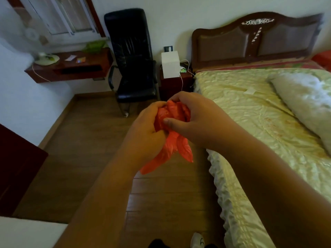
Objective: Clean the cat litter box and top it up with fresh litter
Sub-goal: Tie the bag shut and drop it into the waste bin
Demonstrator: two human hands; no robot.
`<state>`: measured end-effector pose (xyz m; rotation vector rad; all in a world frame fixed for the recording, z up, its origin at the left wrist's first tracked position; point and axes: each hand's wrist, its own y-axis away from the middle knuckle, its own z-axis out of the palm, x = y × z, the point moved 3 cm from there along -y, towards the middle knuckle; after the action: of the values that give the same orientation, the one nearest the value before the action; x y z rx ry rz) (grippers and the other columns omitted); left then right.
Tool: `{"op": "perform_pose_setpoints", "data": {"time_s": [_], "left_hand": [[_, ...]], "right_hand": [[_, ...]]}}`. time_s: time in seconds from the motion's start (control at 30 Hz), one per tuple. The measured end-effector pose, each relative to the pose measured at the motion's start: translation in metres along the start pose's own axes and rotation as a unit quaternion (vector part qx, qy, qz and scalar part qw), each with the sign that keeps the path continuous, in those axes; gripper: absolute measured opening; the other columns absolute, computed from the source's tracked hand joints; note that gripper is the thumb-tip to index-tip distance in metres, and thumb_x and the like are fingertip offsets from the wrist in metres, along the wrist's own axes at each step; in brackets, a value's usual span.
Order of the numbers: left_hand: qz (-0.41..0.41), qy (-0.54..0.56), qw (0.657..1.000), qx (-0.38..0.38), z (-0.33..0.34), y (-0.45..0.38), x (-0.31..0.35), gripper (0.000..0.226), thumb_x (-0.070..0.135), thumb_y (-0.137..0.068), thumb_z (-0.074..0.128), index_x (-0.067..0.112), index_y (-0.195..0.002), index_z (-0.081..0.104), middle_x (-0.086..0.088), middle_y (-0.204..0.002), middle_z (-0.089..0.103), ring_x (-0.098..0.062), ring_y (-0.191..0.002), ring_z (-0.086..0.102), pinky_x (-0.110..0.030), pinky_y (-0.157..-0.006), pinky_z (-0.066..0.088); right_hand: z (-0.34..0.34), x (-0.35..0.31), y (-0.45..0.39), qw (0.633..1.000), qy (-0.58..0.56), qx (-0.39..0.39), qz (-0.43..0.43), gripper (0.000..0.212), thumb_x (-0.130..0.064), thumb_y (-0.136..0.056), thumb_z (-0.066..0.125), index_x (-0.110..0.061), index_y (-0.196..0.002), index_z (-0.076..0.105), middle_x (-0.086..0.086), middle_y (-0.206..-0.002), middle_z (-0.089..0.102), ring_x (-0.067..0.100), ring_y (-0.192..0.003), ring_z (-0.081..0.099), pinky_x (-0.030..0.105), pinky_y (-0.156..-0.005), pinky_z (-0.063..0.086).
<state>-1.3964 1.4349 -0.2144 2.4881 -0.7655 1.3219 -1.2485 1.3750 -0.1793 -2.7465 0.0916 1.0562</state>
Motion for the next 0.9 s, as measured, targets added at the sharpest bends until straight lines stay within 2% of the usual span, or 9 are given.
{"op": "perform_pose_setpoints", "data": {"time_s": [0.17,0.3,0.47,0.7,0.9], "left_hand": [[0.025,0.033,0.999,-0.031,0.03,-0.046,0.014,0.052,0.024,-0.095,0.066,0.046,-0.137,0.043,0.013,-0.133,0.05,-0.007,-0.111,0.057,-0.02,-0.076,0.048],[0.032,0.049,0.997,-0.054,0.051,-0.083,0.017,0.054,0.024,-0.095,0.067,0.047,-0.137,0.044,0.013,-0.137,0.051,-0.011,-0.116,0.058,-0.03,-0.085,0.056],[0.054,0.04,0.994,-0.088,0.06,-0.135,0.012,0.057,0.017,-0.095,0.064,0.044,-0.141,0.044,0.012,-0.136,0.051,-0.009,-0.116,0.057,-0.023,-0.081,0.052],[0.077,0.001,0.987,-0.139,0.027,-0.229,-0.008,0.063,0.016,-0.094,0.063,0.044,-0.145,0.039,0.01,-0.141,0.047,-0.016,-0.119,0.055,-0.038,-0.093,0.057],[0.079,0.012,0.989,-0.126,-0.023,-0.313,-0.043,0.062,0.021,-0.094,0.065,0.045,-0.145,0.038,0.013,-0.141,0.046,-0.012,-0.119,0.054,-0.038,-0.093,0.057]], "right_hand": [[-0.03,0.033,-0.014,0.999,0.018,0.019,0.028,0.041,-0.049,-0.086,0.07,-0.039,-0.123,0.055,-0.015,-0.11,0.053,0.0,-0.09,0.052,0.012,-0.07,0.039],[-0.047,0.058,-0.03,0.998,0.022,0.035,0.057,0.04,-0.047,-0.086,0.071,-0.038,-0.122,0.056,-0.016,-0.108,0.053,0.001,-0.092,0.051,0.01,-0.072,0.037],[-0.054,0.081,-0.063,0.995,0.03,0.046,0.089,0.039,-0.047,-0.086,0.071,-0.038,-0.121,0.057,-0.013,-0.109,0.055,0.002,-0.092,0.052,0.012,-0.071,0.038],[-0.047,0.092,-0.151,0.99,0.061,0.067,0.108,0.04,-0.049,-0.084,0.072,-0.038,-0.12,0.057,-0.013,-0.11,0.057,0.006,-0.096,0.054,0.013,-0.071,0.038],[-0.026,0.08,-0.254,0.988,0.083,0.064,0.115,0.044,-0.051,-0.085,0.07,-0.038,-0.124,0.055,-0.013,-0.112,0.056,0.007,-0.096,0.053,0.011,-0.069,0.034]]}}
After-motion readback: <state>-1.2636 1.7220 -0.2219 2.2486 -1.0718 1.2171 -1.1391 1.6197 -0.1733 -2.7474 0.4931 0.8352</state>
